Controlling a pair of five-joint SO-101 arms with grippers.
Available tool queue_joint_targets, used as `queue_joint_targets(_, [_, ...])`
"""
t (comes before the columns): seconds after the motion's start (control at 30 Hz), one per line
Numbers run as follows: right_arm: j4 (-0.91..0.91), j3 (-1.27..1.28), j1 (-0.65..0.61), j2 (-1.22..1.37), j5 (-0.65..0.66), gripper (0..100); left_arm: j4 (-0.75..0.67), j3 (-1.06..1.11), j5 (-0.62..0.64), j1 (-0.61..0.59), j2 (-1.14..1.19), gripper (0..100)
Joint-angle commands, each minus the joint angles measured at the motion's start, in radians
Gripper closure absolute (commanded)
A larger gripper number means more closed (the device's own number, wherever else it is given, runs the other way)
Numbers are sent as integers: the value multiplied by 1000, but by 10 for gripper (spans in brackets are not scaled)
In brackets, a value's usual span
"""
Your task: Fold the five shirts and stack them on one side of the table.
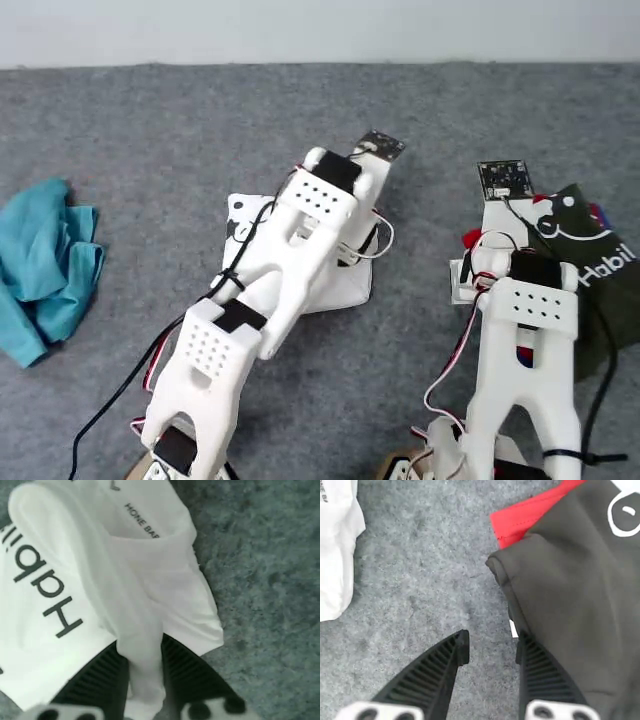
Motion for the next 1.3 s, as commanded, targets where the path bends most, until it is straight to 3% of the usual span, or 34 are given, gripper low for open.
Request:
queue_joint_targets(0.0, [-15, 0, 8, 7, 5, 833, 20, -41, 3, 38, -12, 987])
queue_joint_targets(0.33, [-15, 0, -64, 12, 5, 833, 12, -41, -2, 61, -11, 986])
queue_joint_targets(0.9, [-13, 0, -65, 19, 6, 833, -68, -41, -3, 51, -11, 982])
queue_joint_targets(1.27, [-8, 0, -65, 19, 9, 833, -61, -42, 3, 48, -12, 763])
